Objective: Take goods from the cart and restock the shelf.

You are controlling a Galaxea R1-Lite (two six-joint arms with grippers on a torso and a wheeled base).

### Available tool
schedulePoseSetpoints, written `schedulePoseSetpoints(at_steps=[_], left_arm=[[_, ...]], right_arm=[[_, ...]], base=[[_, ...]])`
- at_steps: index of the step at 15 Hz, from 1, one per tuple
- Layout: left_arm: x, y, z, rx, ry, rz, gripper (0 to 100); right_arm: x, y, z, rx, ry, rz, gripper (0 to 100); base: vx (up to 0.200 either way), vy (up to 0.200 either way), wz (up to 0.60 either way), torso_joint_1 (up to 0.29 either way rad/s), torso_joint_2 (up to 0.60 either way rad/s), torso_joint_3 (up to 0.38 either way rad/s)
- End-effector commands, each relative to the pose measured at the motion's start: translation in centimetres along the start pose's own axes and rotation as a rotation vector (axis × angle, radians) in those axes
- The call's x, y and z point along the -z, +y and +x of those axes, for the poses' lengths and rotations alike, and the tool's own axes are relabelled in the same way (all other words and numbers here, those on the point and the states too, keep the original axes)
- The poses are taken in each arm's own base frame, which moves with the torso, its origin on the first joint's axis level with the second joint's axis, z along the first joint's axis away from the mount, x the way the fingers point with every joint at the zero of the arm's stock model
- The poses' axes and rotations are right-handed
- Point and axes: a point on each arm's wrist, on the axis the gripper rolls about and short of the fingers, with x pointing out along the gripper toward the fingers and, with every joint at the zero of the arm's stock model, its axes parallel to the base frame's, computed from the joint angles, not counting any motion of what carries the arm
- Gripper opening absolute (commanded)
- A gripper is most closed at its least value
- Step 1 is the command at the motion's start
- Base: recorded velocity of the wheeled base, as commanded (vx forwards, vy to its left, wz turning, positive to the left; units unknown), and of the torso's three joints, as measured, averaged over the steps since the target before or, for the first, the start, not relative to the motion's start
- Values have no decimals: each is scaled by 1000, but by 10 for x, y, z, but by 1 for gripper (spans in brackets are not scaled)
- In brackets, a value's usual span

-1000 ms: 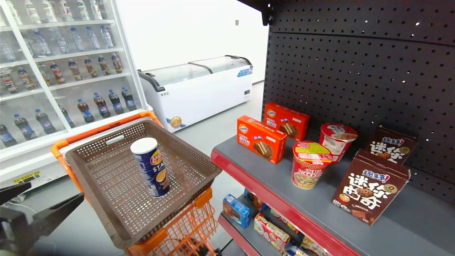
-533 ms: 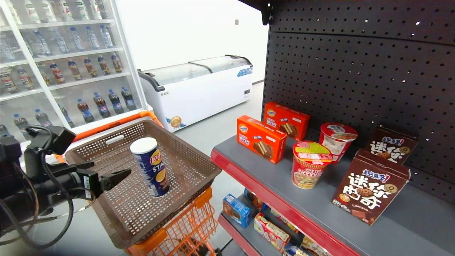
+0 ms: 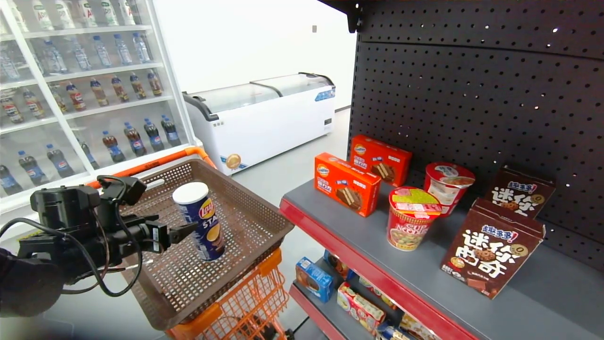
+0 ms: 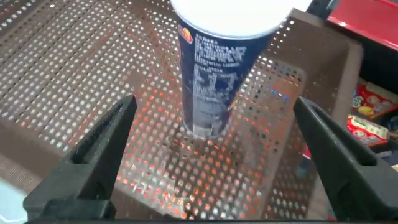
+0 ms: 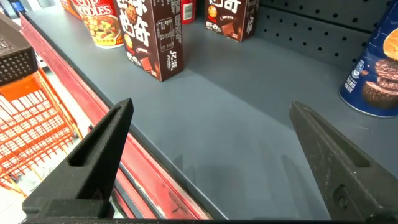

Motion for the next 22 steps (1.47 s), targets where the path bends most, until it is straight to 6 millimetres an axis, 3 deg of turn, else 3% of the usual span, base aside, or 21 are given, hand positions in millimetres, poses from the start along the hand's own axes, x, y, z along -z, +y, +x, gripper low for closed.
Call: schedulePoseSetpoints(at_steps=[1, 7, 16, 17, 19, 22], left_arm=[[9, 2, 23, 18, 24, -1, 100], [16, -10, 55, 75, 53, 45, 100], [19, -2, 90, 50, 46, 133, 100], [17, -3, 94, 54, 32, 138, 0], [10, -8, 102, 45, 13, 138, 0], [10, -9, 98, 20, 24, 133, 0]], right_arm=[[0, 0, 0, 0, 0, 0, 100], [0, 0, 0, 0, 0, 0, 100], [0, 0, 0, 0, 2, 0, 100], [0, 0, 0, 0, 0, 0, 100], [0, 0, 0, 0, 0, 0, 100], [0, 0, 0, 0, 2, 0, 100]], base=[[0, 0, 0, 0, 0, 0], [0, 0, 0, 0, 0, 0], [0, 0, 0, 0, 0, 0], [0, 0, 0, 0, 0, 0], [0, 0, 0, 0, 0, 0], [0, 0, 0, 0, 0, 0]])
